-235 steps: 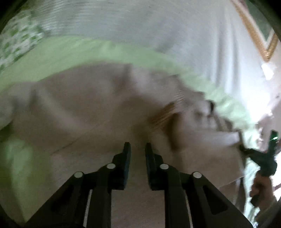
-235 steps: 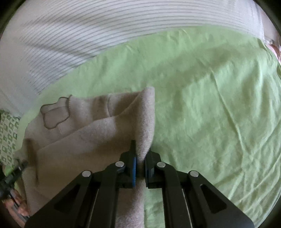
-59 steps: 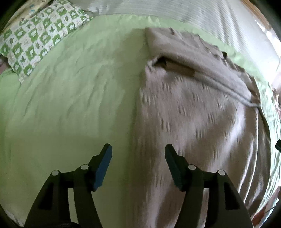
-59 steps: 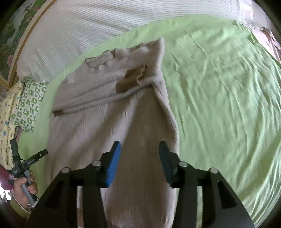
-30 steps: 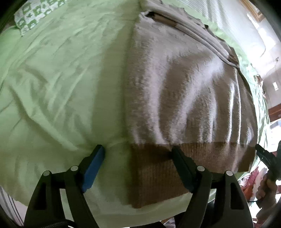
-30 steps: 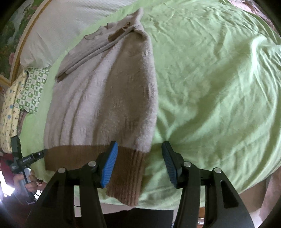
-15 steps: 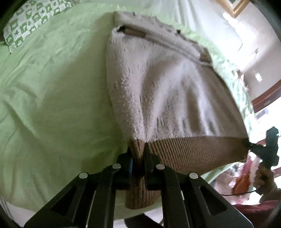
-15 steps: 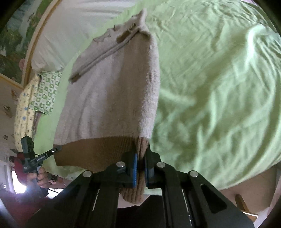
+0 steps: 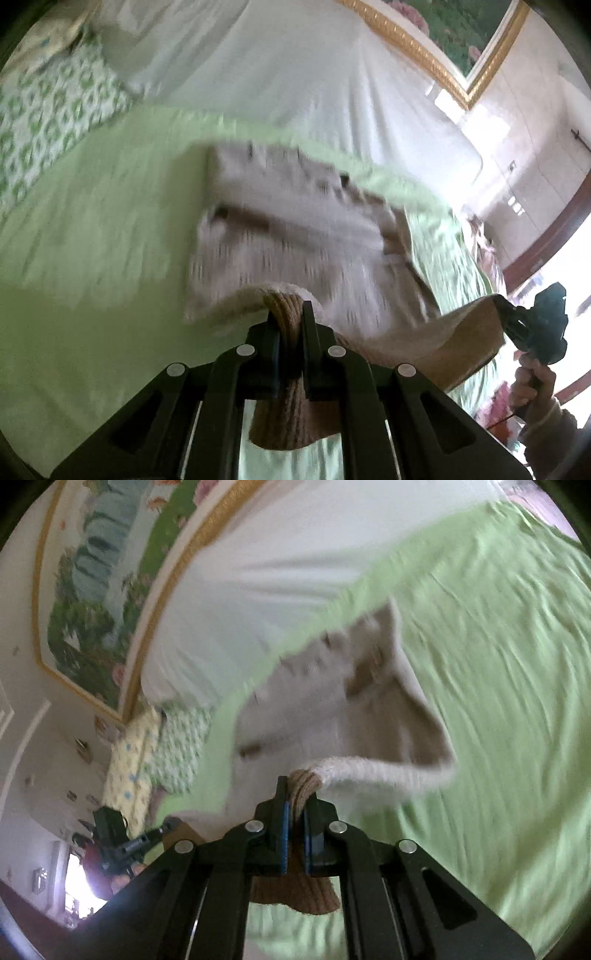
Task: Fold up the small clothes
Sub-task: 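Lift the hem with both grippers and fold it up toward the collar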
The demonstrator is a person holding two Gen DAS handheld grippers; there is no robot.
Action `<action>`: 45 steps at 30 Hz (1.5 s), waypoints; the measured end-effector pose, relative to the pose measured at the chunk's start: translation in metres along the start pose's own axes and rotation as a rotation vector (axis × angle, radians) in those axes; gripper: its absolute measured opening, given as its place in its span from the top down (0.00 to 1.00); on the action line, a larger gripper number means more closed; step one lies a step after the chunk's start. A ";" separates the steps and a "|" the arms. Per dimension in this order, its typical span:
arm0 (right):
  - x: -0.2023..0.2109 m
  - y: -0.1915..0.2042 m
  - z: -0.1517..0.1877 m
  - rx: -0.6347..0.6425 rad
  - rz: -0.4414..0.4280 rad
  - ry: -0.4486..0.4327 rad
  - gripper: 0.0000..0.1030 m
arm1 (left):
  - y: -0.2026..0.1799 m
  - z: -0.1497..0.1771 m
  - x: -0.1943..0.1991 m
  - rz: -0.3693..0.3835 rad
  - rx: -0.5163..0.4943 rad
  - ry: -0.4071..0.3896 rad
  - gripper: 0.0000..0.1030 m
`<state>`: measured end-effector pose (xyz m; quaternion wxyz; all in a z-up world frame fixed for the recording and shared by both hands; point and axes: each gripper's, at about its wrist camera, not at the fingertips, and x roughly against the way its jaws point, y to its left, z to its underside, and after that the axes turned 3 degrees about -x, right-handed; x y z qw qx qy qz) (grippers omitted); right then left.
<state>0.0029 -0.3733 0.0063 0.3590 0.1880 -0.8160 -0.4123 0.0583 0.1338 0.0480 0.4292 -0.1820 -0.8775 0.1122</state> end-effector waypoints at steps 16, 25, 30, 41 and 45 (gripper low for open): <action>-0.141 -0.033 -0.170 -0.035 0.116 -0.074 0.93 | 0.026 -0.175 -0.172 -0.088 0.051 -0.006 0.94; -0.209 -0.084 -0.213 -0.120 0.219 -0.030 0.93 | 0.057 -0.200 -0.261 -0.152 0.134 0.080 0.93; -0.235 -0.102 -0.221 -0.160 0.283 0.020 0.82 | 0.066 -0.200 -0.282 -0.173 0.179 0.111 0.81; -0.195 -0.073 -0.231 -0.100 0.268 -0.102 0.35 | 0.056 -0.197 -0.225 -0.187 0.176 -0.007 0.50; -0.186 -0.050 -0.218 -0.019 0.227 -0.064 0.35 | 0.023 -0.183 -0.217 -0.116 0.067 0.027 0.50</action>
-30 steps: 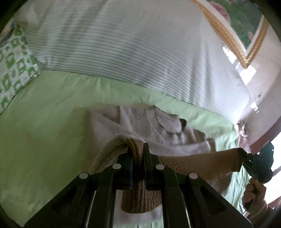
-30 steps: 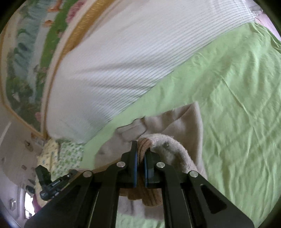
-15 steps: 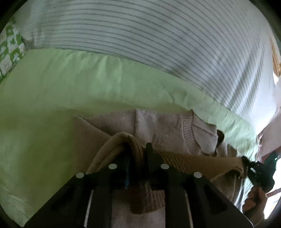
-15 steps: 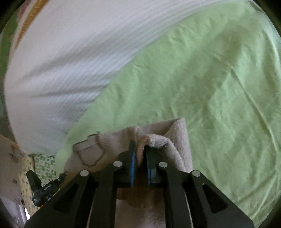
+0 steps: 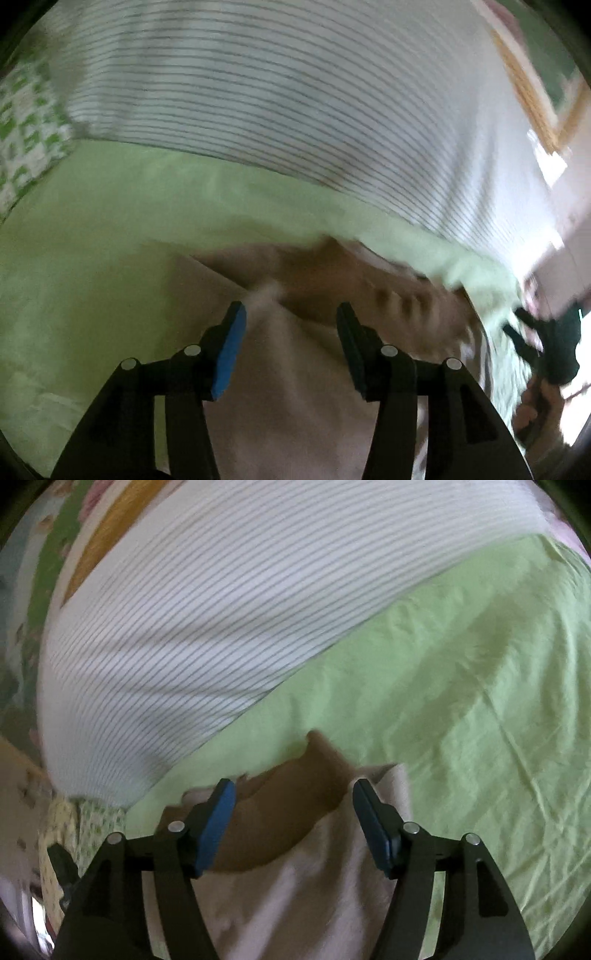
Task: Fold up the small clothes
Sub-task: 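Lift the hem with both grippers and fold it up toward the collar, then release the hem and press the folded sweater flat with both grippers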
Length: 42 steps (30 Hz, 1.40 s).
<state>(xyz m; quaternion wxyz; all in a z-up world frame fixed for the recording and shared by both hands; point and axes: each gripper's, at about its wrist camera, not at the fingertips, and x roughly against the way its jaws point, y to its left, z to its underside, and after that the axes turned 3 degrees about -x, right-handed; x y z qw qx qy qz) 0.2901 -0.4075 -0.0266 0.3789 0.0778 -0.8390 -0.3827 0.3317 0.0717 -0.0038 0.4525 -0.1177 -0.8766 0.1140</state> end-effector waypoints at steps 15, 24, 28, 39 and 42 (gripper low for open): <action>-0.069 0.059 0.100 0.365 -0.165 0.438 0.44 | -0.097 0.054 -0.079 0.093 -0.364 0.250 0.50; -0.124 0.065 0.078 0.557 0.163 0.307 0.63 | -0.056 0.007 -0.113 -0.120 -0.295 0.169 0.53; -0.125 0.046 0.043 0.446 0.228 0.205 0.66 | -0.020 -0.013 -0.110 -0.156 -0.224 0.133 0.67; -0.076 0.042 0.035 0.298 0.082 0.109 0.68 | 0.016 -0.006 -0.057 -0.112 -0.100 0.061 0.47; -0.070 0.052 0.059 0.319 -0.021 0.197 0.67 | 0.014 0.007 -0.050 -0.080 -0.089 0.066 0.45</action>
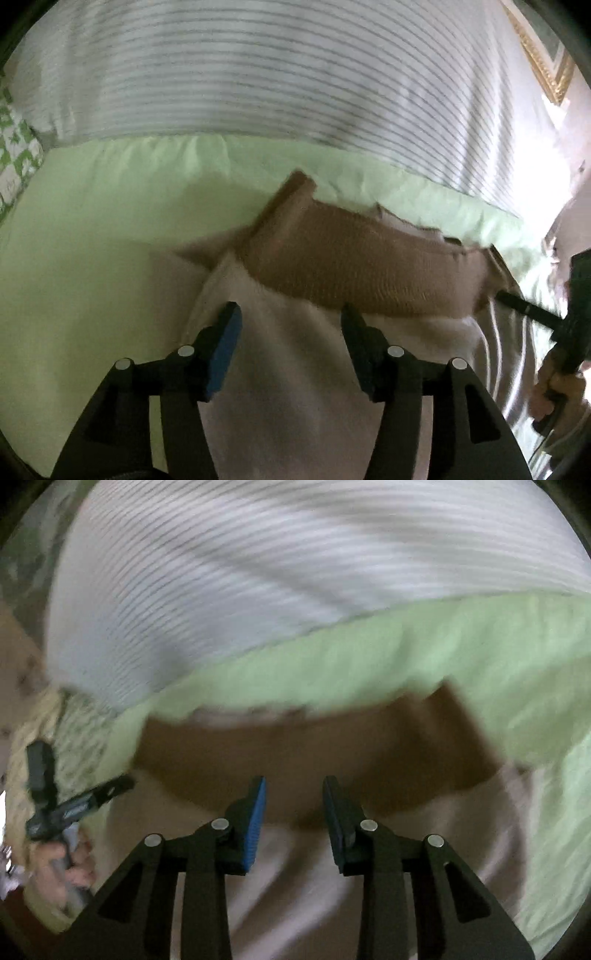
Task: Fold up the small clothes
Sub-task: 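Release the hem and press the folded sweater flat with both grippers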
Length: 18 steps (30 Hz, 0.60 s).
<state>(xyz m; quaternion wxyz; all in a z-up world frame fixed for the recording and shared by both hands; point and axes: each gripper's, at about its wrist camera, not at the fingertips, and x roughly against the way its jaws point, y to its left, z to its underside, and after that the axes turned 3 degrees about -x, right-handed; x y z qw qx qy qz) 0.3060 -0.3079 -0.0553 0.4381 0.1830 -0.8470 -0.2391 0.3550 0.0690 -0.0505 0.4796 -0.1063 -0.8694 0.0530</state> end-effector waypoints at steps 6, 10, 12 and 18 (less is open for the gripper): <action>0.008 -0.037 0.036 0.003 0.174 0.010 0.83 | 0.027 0.007 -0.019 -0.054 0.098 0.041 0.64; 0.046 -0.059 0.031 -0.111 0.242 -0.110 0.82 | 0.027 0.007 -0.006 -0.065 0.111 0.033 0.64; 0.062 -0.057 0.028 -0.121 0.272 -0.140 0.67 | 0.028 0.010 0.016 -0.070 0.114 0.017 0.54; 0.096 -0.048 0.037 -0.177 0.254 -0.173 0.58 | 0.027 0.036 0.062 -0.106 0.174 -0.009 0.42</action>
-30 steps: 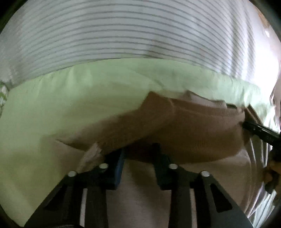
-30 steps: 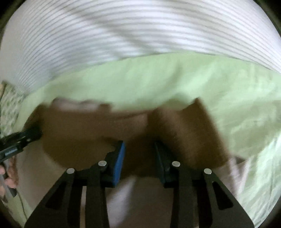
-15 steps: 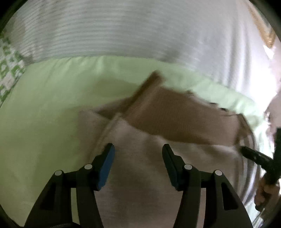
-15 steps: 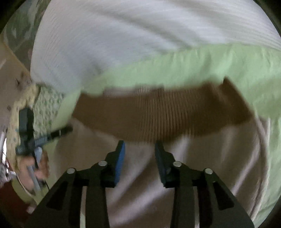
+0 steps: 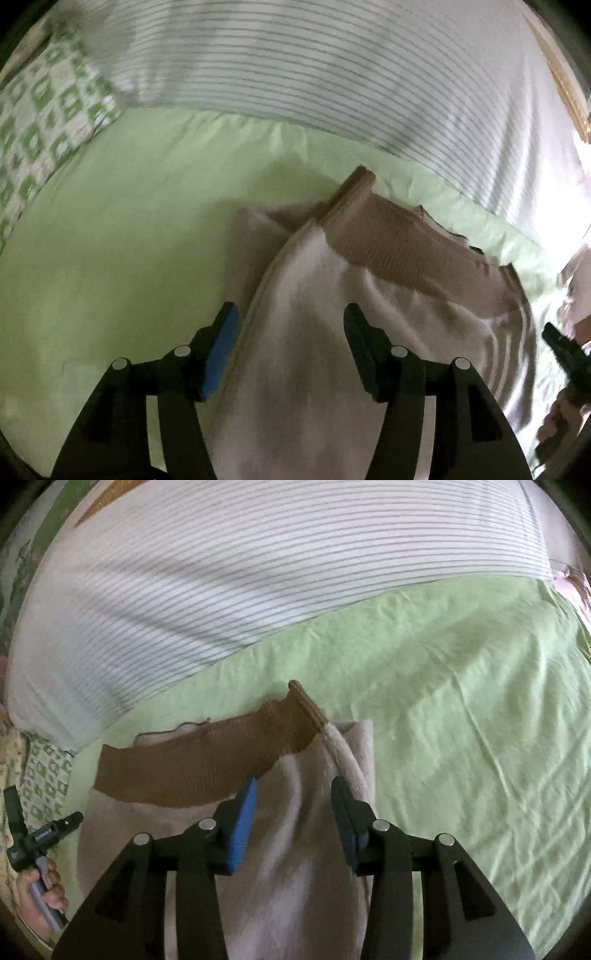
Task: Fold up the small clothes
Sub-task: 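Release the hem and press the folded sweater flat with both grippers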
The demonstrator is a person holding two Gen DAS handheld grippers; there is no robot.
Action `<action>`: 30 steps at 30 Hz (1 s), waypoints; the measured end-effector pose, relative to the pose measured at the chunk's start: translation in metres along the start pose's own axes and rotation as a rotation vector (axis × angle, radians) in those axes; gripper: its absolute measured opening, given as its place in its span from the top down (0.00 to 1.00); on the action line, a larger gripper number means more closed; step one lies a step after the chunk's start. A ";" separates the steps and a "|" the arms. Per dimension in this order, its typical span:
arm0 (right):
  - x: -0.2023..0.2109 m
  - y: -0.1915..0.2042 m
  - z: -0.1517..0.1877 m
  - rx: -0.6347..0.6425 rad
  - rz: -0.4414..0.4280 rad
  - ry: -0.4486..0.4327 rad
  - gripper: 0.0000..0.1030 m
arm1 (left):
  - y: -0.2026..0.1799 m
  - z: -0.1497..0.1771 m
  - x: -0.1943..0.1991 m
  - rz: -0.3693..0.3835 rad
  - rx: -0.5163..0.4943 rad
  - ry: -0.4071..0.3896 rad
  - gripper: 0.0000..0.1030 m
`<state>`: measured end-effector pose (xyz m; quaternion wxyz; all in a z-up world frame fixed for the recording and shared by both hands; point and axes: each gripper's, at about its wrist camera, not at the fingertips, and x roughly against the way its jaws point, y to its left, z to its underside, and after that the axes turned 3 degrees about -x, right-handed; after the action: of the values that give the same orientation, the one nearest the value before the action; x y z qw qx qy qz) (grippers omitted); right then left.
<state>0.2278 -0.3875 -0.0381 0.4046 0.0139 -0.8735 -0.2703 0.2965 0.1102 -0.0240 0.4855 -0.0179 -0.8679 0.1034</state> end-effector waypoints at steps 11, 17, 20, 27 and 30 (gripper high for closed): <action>0.023 0.031 0.073 -0.020 -0.039 0.066 0.56 | 0.019 0.086 0.053 -0.085 0.090 0.026 0.36; 0.041 0.035 0.091 -0.039 -0.060 0.066 0.56 | 0.035 0.109 0.053 -0.045 0.186 0.080 0.36; 0.043 0.040 0.094 -0.021 -0.071 0.063 0.56 | 0.039 0.115 0.049 -0.018 0.231 0.106 0.34; 0.010 0.050 0.090 0.032 -0.087 0.119 0.55 | 0.045 0.113 0.025 -0.002 0.330 0.165 0.32; -0.008 0.051 0.084 0.058 -0.062 0.143 0.55 | 0.046 0.110 0.016 0.011 0.372 0.177 0.30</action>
<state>0.1830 -0.3028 -0.0634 0.4568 0.0720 -0.8489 -0.2559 0.1918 0.1389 -0.0758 0.5543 0.0584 -0.7876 0.2628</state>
